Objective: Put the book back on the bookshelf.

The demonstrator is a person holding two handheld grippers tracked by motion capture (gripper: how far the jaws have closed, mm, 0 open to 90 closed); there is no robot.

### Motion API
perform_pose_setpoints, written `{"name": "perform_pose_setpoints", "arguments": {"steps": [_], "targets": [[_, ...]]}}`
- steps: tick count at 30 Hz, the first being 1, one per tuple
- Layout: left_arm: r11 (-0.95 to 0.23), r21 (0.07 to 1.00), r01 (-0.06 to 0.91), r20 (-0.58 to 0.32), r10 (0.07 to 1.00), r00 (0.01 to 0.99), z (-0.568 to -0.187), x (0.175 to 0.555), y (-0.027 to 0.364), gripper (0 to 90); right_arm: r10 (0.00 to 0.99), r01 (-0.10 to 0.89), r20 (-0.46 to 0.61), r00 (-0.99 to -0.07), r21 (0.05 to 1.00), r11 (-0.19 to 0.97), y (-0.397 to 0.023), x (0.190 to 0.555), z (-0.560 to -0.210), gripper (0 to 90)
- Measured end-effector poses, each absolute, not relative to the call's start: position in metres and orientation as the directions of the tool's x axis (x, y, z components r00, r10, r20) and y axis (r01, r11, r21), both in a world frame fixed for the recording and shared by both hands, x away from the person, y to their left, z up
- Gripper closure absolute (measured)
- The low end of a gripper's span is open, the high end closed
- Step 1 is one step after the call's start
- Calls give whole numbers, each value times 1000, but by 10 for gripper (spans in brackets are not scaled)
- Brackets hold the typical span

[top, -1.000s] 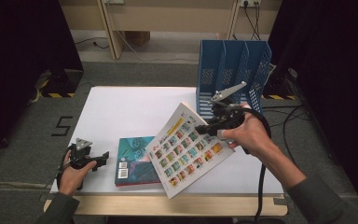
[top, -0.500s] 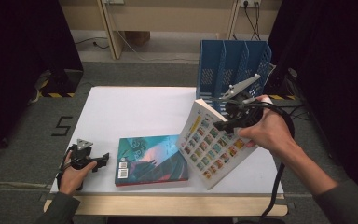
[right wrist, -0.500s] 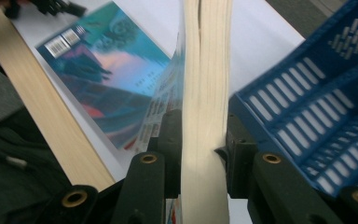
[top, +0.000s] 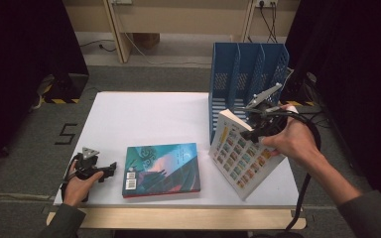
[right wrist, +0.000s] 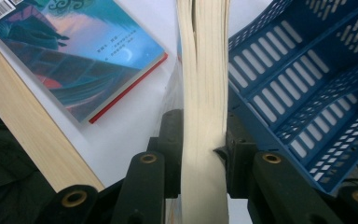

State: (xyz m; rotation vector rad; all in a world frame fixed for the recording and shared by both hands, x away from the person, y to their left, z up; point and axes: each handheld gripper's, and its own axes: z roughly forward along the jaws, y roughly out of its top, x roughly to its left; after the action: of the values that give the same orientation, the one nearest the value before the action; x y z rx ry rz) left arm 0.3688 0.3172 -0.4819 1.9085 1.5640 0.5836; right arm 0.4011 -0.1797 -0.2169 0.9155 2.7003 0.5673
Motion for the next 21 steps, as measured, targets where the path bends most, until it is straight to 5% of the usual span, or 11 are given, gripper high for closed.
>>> {"name": "perform_pose_setpoints", "arguments": {"steps": [21], "targets": [[-124, 692, 711, -39, 977, 209, -483, 368, 317, 146, 696, 655, 46, -717, 388, 649, -161, 416, -223, 684]]}}
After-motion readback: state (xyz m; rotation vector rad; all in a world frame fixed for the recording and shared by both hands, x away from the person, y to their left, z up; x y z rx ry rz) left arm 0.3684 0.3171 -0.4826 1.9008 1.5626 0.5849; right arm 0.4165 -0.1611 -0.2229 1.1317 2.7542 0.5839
